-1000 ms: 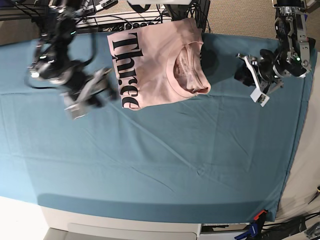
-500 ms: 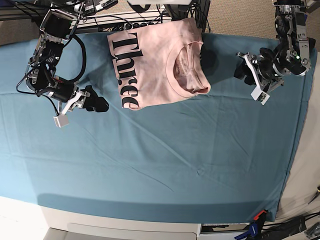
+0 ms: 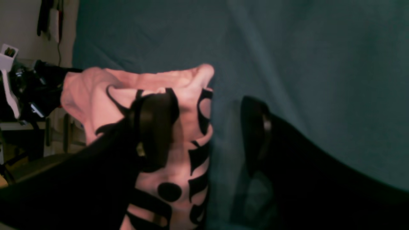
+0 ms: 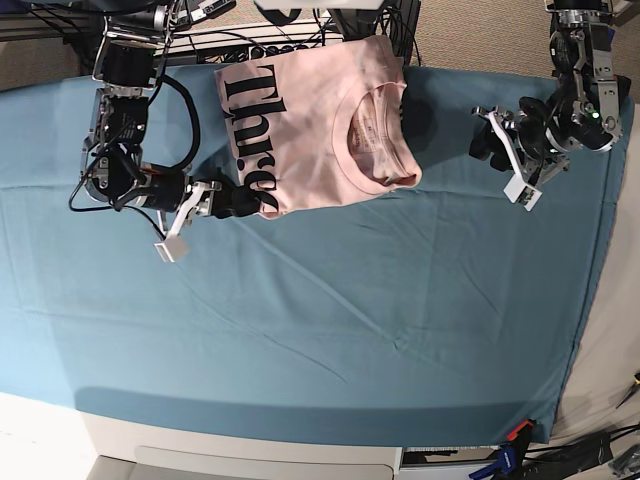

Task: Fold the T-shirt properly
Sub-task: 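Grasp the bundle edges with the right and left grippers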

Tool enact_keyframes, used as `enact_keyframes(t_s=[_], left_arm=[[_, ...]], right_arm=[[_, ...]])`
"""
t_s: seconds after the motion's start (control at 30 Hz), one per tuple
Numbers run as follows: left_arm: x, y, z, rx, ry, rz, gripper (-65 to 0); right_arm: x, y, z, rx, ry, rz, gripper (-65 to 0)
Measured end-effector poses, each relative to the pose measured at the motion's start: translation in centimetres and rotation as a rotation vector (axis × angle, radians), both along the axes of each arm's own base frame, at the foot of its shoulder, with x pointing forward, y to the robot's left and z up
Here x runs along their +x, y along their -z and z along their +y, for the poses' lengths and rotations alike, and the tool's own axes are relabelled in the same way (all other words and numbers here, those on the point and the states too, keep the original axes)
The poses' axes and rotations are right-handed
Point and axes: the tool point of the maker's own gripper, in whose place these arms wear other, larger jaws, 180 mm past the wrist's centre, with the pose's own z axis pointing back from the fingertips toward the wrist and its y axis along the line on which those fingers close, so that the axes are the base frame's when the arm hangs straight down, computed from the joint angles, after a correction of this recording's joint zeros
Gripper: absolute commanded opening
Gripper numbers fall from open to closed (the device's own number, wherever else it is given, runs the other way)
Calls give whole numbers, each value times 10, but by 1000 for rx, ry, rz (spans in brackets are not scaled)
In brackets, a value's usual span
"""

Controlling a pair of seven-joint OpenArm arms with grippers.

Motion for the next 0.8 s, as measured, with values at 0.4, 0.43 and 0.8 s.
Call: enact_keyframes(t_s=[0.4, 0.43, 0.8], left_arm=[[-2, 1, 0, 0, -1, 6, -391], [-2, 1, 0, 0, -1, 6, -392], [-10, 5, -1, -22, -29, 39, -391]], right_arm=[[4, -12, 15, 97, 6, -27, -305], [5, -14, 21, 117, 5, -31, -305], [0, 7, 27, 29, 0, 19, -423]])
